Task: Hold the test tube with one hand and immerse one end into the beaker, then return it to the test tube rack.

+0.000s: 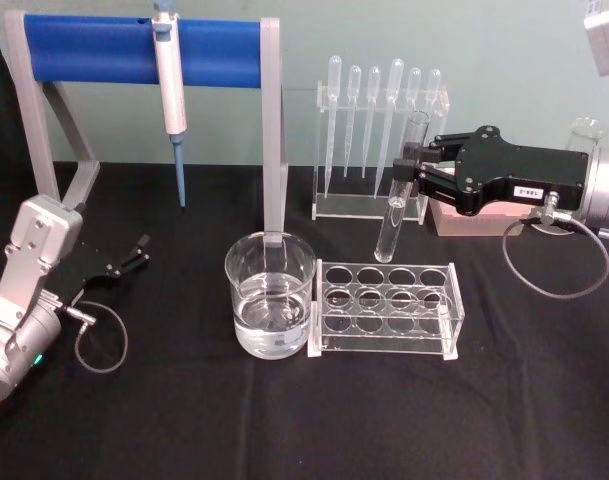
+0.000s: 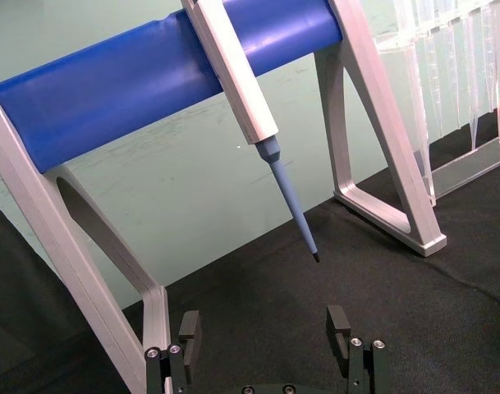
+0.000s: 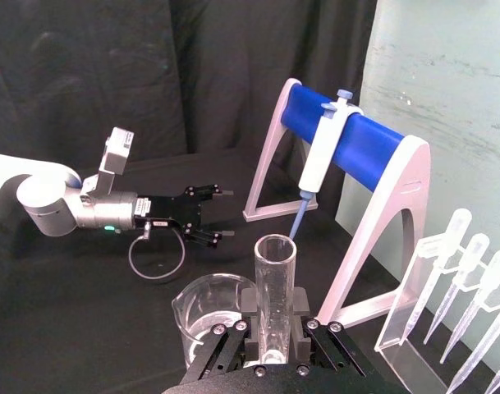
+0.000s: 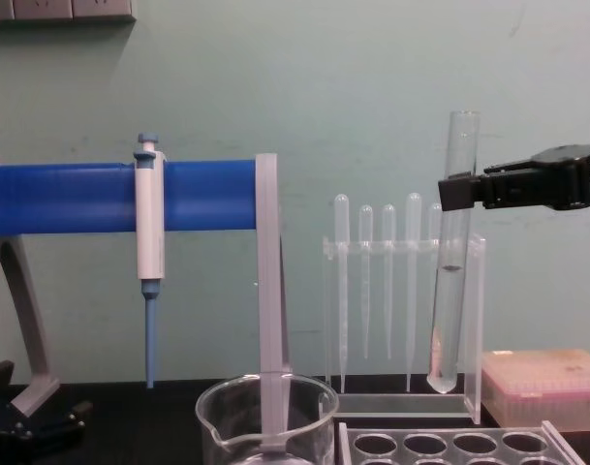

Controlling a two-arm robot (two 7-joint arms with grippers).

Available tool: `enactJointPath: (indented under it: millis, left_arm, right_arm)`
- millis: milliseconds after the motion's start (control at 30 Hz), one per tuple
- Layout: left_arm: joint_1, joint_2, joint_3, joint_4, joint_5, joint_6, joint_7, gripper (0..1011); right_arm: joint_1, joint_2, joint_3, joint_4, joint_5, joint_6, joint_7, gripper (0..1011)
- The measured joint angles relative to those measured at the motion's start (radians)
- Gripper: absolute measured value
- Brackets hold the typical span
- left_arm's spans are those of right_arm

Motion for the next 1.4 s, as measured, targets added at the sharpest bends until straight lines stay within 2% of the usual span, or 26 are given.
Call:
enactJointPath:
  millis: [1400]
  left_arm:
    - [0.0,0.0,0.0,0.0,0.0,0.0,0.0,1000]
  right_arm:
    - [0.0,0.0,0.0,0.0,0.0,0.0,0.0,224]
